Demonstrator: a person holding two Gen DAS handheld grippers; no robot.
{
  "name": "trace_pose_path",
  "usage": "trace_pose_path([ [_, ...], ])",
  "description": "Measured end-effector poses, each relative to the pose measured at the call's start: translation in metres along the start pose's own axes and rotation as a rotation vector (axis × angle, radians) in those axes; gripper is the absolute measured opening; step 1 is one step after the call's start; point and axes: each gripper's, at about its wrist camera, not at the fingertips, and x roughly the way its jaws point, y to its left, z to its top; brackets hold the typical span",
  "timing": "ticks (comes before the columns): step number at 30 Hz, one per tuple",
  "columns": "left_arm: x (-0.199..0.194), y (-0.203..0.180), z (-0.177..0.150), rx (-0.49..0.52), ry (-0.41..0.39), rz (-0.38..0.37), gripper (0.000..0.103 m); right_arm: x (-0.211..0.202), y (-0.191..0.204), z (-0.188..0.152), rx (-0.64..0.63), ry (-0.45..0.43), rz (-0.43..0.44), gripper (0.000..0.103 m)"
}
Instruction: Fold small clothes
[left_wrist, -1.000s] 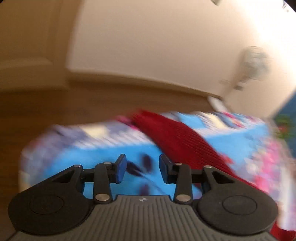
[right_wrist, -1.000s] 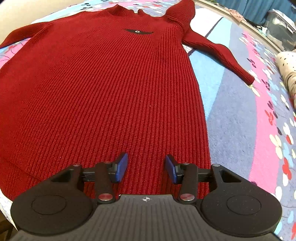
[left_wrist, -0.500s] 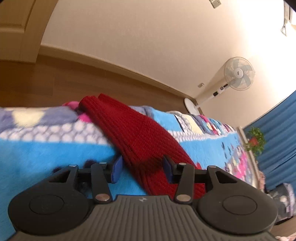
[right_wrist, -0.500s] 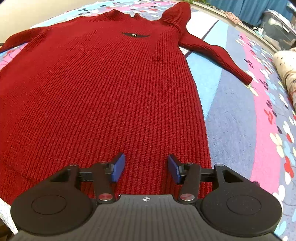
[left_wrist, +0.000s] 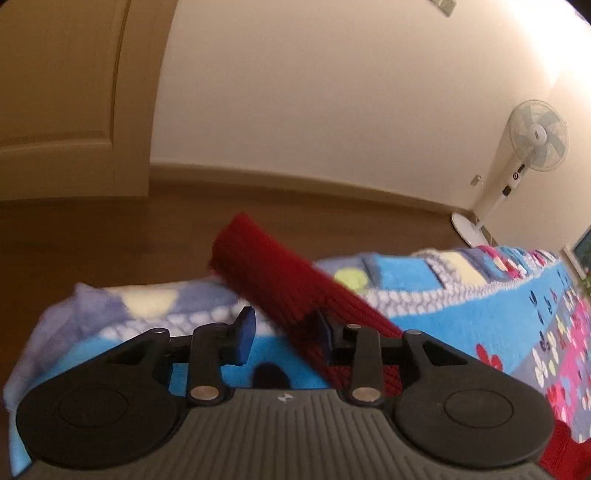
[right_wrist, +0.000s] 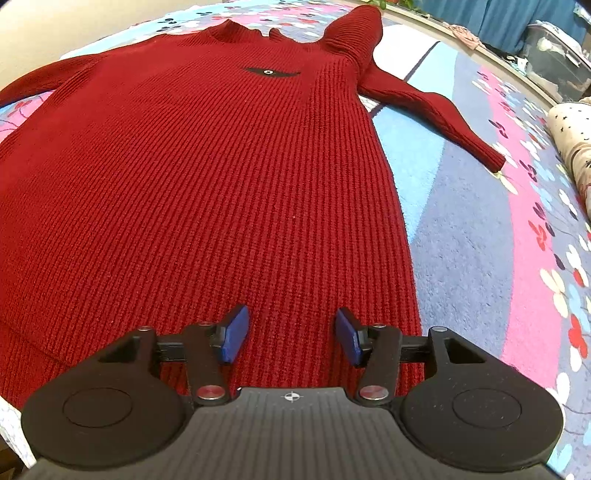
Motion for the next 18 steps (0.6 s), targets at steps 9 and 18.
trace_pose_path([
  [9, -0.014, -0.046, -0.021, 0.257, -0.074, 0.004, 0.043, 0.001, 0.003, 0.002, -0.002, 0.003, -0.017, 0.054],
  [18, -0.081, -0.071, -0.022, 0.324, -0.037, -0.042, 0.045, 0.002, 0.000, 0.004, 0.026, 0.007, -0.010, 0.054],
])
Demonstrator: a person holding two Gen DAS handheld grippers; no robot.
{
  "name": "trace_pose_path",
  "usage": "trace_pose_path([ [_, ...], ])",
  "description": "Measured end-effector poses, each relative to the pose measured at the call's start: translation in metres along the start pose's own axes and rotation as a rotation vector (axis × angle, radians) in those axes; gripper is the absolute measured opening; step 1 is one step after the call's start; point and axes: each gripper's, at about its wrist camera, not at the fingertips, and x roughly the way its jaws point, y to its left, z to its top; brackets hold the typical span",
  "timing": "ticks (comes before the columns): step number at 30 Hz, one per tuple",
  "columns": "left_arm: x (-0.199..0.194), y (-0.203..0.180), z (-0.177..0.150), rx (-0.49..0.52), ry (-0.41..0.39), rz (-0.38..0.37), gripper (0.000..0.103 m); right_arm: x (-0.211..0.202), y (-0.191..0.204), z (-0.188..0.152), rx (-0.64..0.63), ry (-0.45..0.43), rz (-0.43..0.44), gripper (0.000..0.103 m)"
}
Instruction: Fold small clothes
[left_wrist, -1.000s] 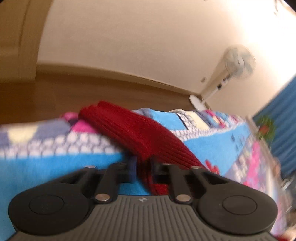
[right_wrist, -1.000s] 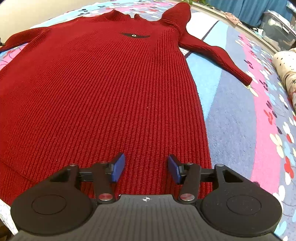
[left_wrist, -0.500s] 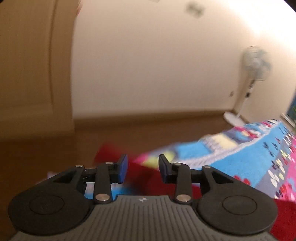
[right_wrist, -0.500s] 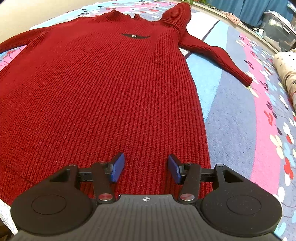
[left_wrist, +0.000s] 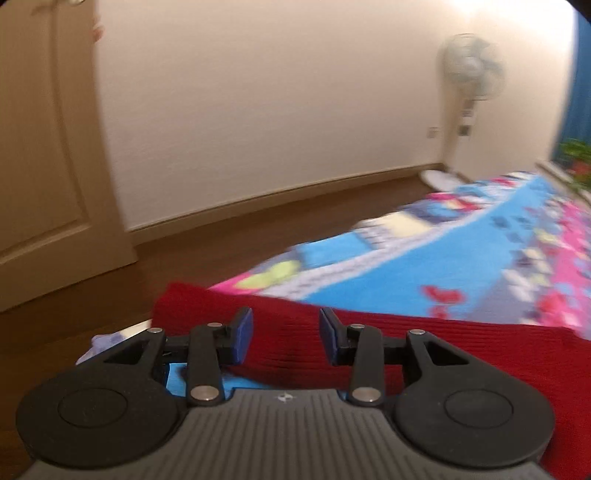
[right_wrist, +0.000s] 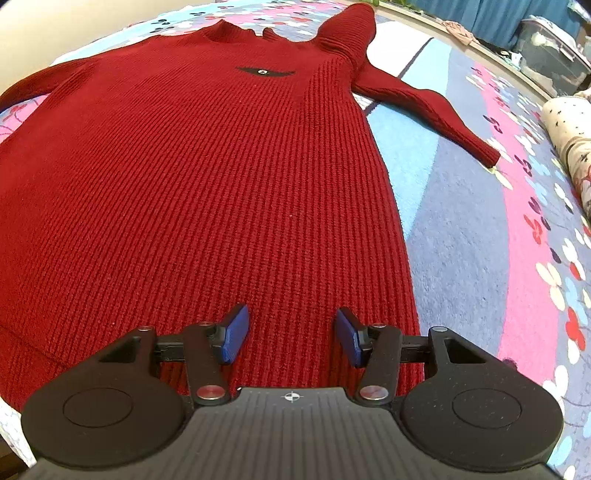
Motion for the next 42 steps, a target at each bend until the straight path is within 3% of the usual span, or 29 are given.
trace_pose_path([
  [4, -0.071, -0.044, -0.010, 0.116, -0.069, -0.178, 0.060, -0.002, -0.003, 0.000, 0.017, -0.006, -0.004, 0.050],
  [8, -0.114, -0.096, -0.059, 0.319, -0.061, -0.398, 0.065, -0.012, -0.008, 0.003, 0.065, -0.061, 0.005, 0.027],
  [10, -0.122, -0.122, -0.105, 0.515, -0.009, -0.513, 0.067, -0.018, -0.012, 0.005, 0.102, -0.098, 0.028, 0.027],
  [11, -0.114, -0.141, -0.133, 0.670, 0.066, -0.536, 0.065, -0.017, -0.013, 0.006, 0.114, -0.096, 0.034, 0.027],
  [13, -0.092, -0.165, -0.174, 0.890, 0.235, -0.421, 0.066, -0.007, -0.014, 0.003, 0.112, -0.031, 0.030, 0.028],
  [14, -0.089, -0.166, -0.181, 0.905, 0.217, -0.425, 0.068, 0.000, -0.013, 0.000, 0.095, 0.011, 0.029, 0.029],
  [16, -0.088, -0.165, -0.169, 0.861, 0.190, -0.448, 0.070, 0.000, -0.006, 0.000, 0.037, 0.003, 0.006, 0.030],
  [19, -0.078, -0.155, -0.148, 0.731, 0.255, -0.443, 0.070, -0.002, -0.013, 0.002, 0.078, 0.002, 0.022, 0.030],
  [24, -0.068, -0.163, -0.152, 0.778, 0.268, -0.450, 0.075, -0.012, -0.028, 0.009, 0.140, -0.077, -0.015, 0.030],
  [25, -0.068, -0.164, -0.153, 0.777, 0.274, -0.452, 0.075, -0.017, -0.033, 0.012, 0.166, -0.107, -0.002, 0.024],
  [26, -0.065, -0.164, -0.152, 0.768, 0.287, -0.455, 0.075, -0.023, -0.040, 0.016, 0.204, -0.149, 0.017, 0.005],
  [27, -0.063, -0.164, -0.152, 0.760, 0.298, -0.457, 0.075, -0.027, -0.048, 0.019, 0.238, -0.184, 0.038, 0.000],
  [30, -0.062, -0.162, -0.153, 0.782, 0.293, -0.464, 0.077, -0.032, -0.081, 0.042, 0.350, -0.308, 0.074, 0.000],
  [33, -0.059, -0.163, -0.155, 0.803, 0.284, -0.474, 0.078, -0.017, -0.113, 0.065, 0.464, -0.400, 0.073, 0.005],
  [35, -0.056, -0.163, -0.156, 0.806, 0.285, -0.477, 0.078, 0.005, -0.135, 0.080, 0.567, -0.409, 0.128, 0.020],
  [37, -0.057, -0.166, -0.157, 0.826, 0.275, -0.478, 0.078, 0.039, -0.159, 0.096, 0.686, -0.410, 0.178, 0.044],
  [38, -0.058, -0.167, -0.158, 0.840, 0.268, -0.479, 0.078, 0.053, -0.169, 0.102, 0.742, -0.411, 0.190, 0.049],
  [42, -0.053, -0.172, -0.160, 0.874, 0.253, -0.487, 0.082, 0.123, -0.207, 0.119, 1.032, -0.390, 0.226, 0.051],
])
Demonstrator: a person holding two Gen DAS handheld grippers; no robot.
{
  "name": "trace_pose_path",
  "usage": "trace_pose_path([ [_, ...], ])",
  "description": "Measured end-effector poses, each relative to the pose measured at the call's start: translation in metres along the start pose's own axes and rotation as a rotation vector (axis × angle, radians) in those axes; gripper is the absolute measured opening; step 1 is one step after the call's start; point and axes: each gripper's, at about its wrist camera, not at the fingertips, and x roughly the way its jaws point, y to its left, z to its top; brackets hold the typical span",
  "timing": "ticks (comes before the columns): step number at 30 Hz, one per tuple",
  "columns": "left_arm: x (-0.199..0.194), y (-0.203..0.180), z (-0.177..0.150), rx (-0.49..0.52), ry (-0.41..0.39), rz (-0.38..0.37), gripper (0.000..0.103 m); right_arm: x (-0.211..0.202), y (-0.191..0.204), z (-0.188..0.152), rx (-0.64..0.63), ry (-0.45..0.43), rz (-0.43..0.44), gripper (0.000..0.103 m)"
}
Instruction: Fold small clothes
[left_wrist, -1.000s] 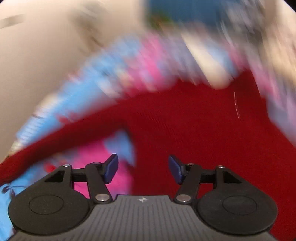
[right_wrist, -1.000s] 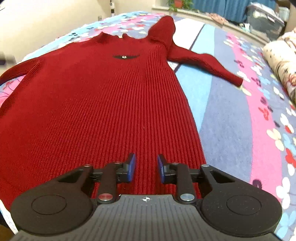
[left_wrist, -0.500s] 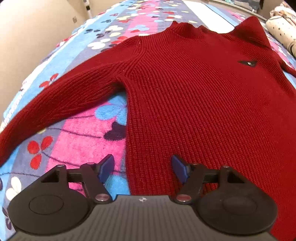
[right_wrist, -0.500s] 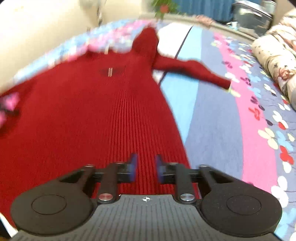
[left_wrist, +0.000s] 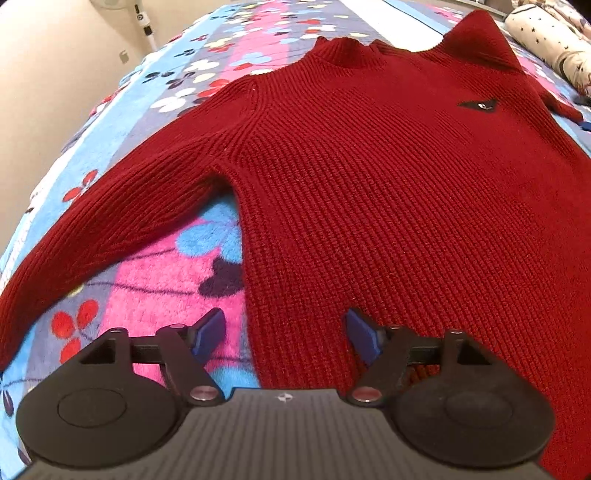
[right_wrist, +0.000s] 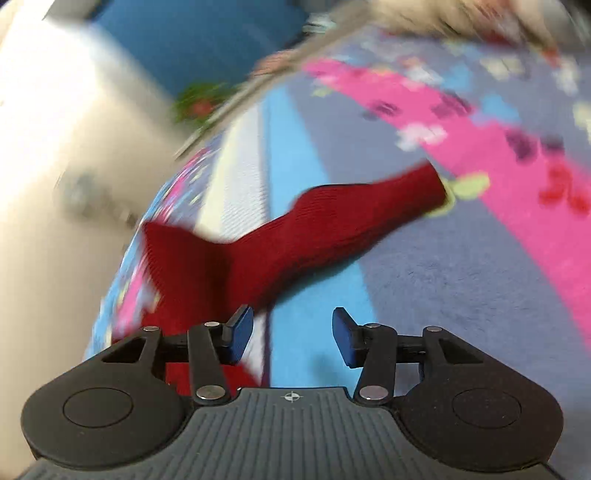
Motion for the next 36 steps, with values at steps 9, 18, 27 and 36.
trace_pose_path([
  [9, 0.007, 0.007, 0.000, 0.005, -0.012, -0.036, 0.085, 0.070, -0.017, 0.034, 0.121, -0.069, -0.006, 0.012],
  [18, 0.010, 0.008, 0.003, 0.005, -0.005, -0.038, 0.087, 0.009, -0.081, 0.116, -0.012, -0.346, -0.579, 0.019],
  [27, 0.006, 0.009, -0.002, -0.012, -0.029, -0.028, 0.089, -0.053, -0.113, 0.049, -0.095, -0.190, -0.565, 0.041],
  [36, -0.029, 0.003, -0.037, -0.069, -0.011, -0.013, 0.089, -0.125, -0.019, -0.064, -0.404, 0.309, -0.204, 0.057],
])
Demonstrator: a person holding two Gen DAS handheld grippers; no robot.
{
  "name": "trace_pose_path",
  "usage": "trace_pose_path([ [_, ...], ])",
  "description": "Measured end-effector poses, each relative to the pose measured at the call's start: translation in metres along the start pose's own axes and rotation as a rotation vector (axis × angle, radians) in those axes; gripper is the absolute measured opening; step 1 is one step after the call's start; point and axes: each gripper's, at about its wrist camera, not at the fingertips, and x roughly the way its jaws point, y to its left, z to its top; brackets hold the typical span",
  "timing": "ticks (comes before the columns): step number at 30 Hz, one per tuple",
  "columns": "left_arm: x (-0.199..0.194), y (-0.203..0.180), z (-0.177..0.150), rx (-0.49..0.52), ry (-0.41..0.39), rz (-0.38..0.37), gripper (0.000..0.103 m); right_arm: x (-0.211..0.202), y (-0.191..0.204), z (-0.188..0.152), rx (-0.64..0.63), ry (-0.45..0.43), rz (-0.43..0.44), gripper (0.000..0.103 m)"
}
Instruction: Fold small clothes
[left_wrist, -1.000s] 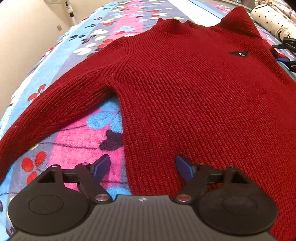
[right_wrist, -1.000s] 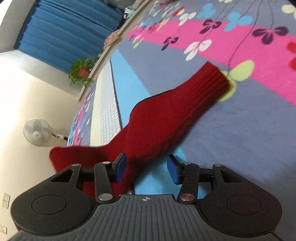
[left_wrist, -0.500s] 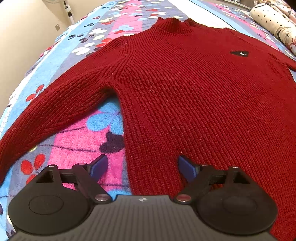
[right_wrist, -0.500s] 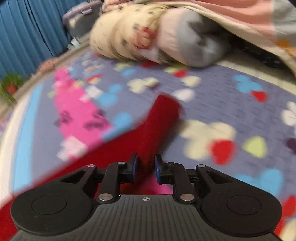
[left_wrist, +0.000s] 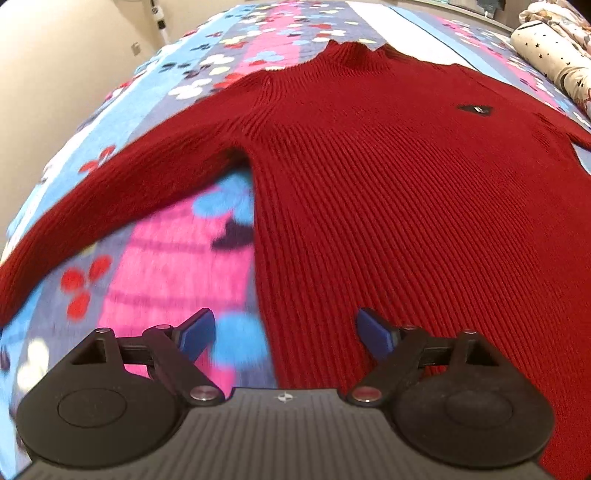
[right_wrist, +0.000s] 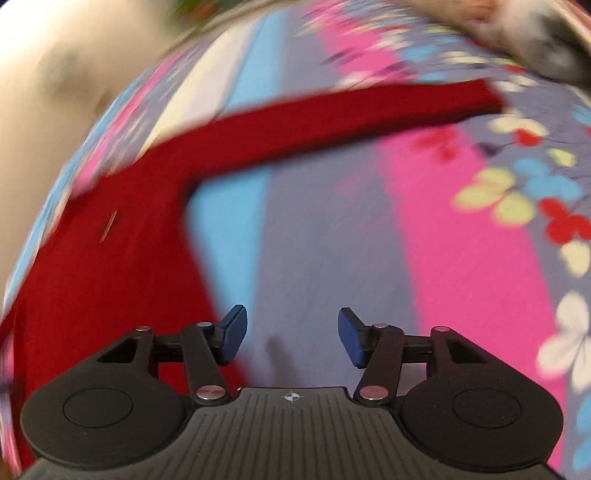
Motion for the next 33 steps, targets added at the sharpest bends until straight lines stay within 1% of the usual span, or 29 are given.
trace_pose_path([
  [2, -0.013, -0.003, -0.016, 0.001, 0.009, -0.007, 0.089, -0.007, 0.020, -0.025, -0.115, 0.038, -0.034, 0.064],
  [4, -0.029, -0.006, -0.035, 0.012, 0.021, -0.013, 0.089, -0.006, 0.024, -0.043, -0.171, 0.081, -0.057, 0.064],
  [5, -0.036, -0.007, -0.045, 0.018, 0.034, -0.011, 0.089, -0.005, 0.023, -0.052, -0.185, 0.101, -0.082, 0.065],
  [6, -0.044, -0.008, -0.055, 0.017, 0.048, -0.016, 0.089, -0.005, 0.021, -0.059, -0.191, 0.105, -0.094, 0.065],
  [8, -0.057, -0.009, -0.073, 0.016, 0.068, -0.034, 0.088, -0.011, 0.018, -0.067, -0.196, 0.087, -0.085, 0.065],
  [10, -0.068, -0.011, -0.091, 0.010, 0.067, -0.030, 0.088, -0.015, 0.016, -0.071, -0.209, 0.075, -0.073, 0.065],
  [11, -0.068, -0.012, -0.099, 0.002, 0.086, -0.036, 0.087, -0.015, 0.015, -0.074, -0.218, 0.071, -0.066, 0.065],
  [12, -0.068, -0.012, -0.106, -0.021, 0.103, -0.049, 0.087, -0.016, 0.014, -0.076, -0.229, 0.065, -0.061, 0.065],
  [13, -0.069, -0.011, -0.112, -0.050, 0.102, -0.057, 0.087, -0.017, 0.011, -0.078, -0.233, 0.057, -0.057, 0.065],
  [14, -0.071, -0.011, -0.115, -0.074, 0.095, -0.055, 0.084, -0.017, 0.010, -0.078, -0.231, 0.052, -0.056, 0.066],
  [16, -0.075, -0.011, -0.119, -0.119, 0.076, -0.069, 0.075, -0.019, 0.011, -0.080, -0.226, 0.047, -0.050, 0.067],
  [18, -0.076, -0.009, -0.124, -0.189, 0.067, -0.098, 0.058, -0.017, 0.011, -0.078, -0.222, 0.043, -0.040, 0.066],
  [19, -0.077, -0.009, -0.125, -0.203, 0.058, -0.108, 0.052, -0.015, 0.010, -0.076, -0.218, 0.041, -0.036, 0.061],
  [20, -0.079, -0.011, -0.125, -0.210, 0.044, -0.119, 0.037, -0.014, 0.011, -0.076, -0.229, 0.037, -0.026, 0.051],
  [21, -0.082, -0.014, -0.125, -0.216, 0.033, -0.115, 0.029, -0.014, 0.012, -0.077, -0.248, 0.034, -0.014, 0.045],
  [22, -0.085, -0.017, -0.126, -0.211, 0.024, -0.106, 0.025, -0.015, 0.014, -0.078, -0.266, 0.030, -0.001, 0.034],
  [23, -0.087, -0.020, -0.126, -0.197, 0.013, -0.098, 0.016, -0.016, 0.015, -0.079, -0.276, 0.031, 0.019, 0.025],
  [25, -0.091, -0.020, -0.125, -0.195, -0.002, -0.093, 0.011, -0.018, 0.012, -0.077, -0.265, 0.030, 0.032, 0.012],
  [27, -0.098, -0.015, -0.124, -0.219, -0.026, -0.108, 0.009, -0.023, 0.007, -0.073, -0.224, 0.032, 0.061, 0.010],
  [28, -0.105, -0.011, -0.124, -0.234, -0.053, -0.112, 0.009, -0.029, 0.005, -0.070, -0.205, 0.020, 0.077, 0.009],
  [29, -0.114, -0.007, -0.124, -0.252, -0.092, -0.123, 0.009, -0.038, 0.004, -0.067, -0.201, -0.001, 0.094, 0.009],
  [31, -0.134, 0.003, -0.126, -0.303, -0.173, -0.163, 0.008, -0.067, 0.001, -0.059, -0.186, -0.074, 0.153, 0.009],
  [32, -0.139, 0.006, -0.127, -0.317, -0.185, -0.170, 0.008, -0.079, -0.001, -0.056, -0.173, -0.093, 0.185, 0.009],
  [33, -0.136, 0.007, -0.126, -0.313, -0.164, -0.159, 0.008, -0.085, -0.002, -0.056, -0.174, -0.094, 0.195, 0.009],
])
